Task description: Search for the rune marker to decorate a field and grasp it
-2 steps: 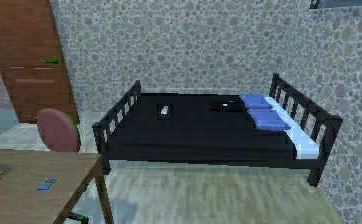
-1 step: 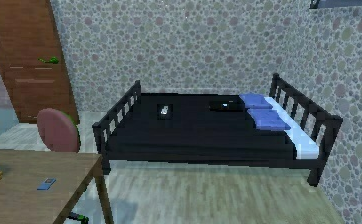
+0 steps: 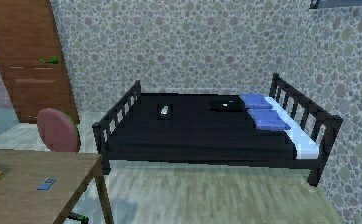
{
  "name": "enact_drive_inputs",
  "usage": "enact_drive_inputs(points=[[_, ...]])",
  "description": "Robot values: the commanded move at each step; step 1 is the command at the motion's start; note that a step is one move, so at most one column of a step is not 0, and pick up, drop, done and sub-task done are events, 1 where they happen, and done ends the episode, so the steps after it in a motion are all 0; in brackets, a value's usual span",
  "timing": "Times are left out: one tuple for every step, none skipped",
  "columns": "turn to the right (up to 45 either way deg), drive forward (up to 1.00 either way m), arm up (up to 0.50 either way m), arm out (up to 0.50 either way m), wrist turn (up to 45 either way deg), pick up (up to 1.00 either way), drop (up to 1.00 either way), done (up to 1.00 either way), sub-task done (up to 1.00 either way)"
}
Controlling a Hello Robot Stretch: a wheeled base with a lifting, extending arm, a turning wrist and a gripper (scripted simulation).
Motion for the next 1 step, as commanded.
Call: enact_drive_inputs(points=[[0.0,0.00,-0.14,0.00,0.0,0.00,0.00,0.00,0.00]])
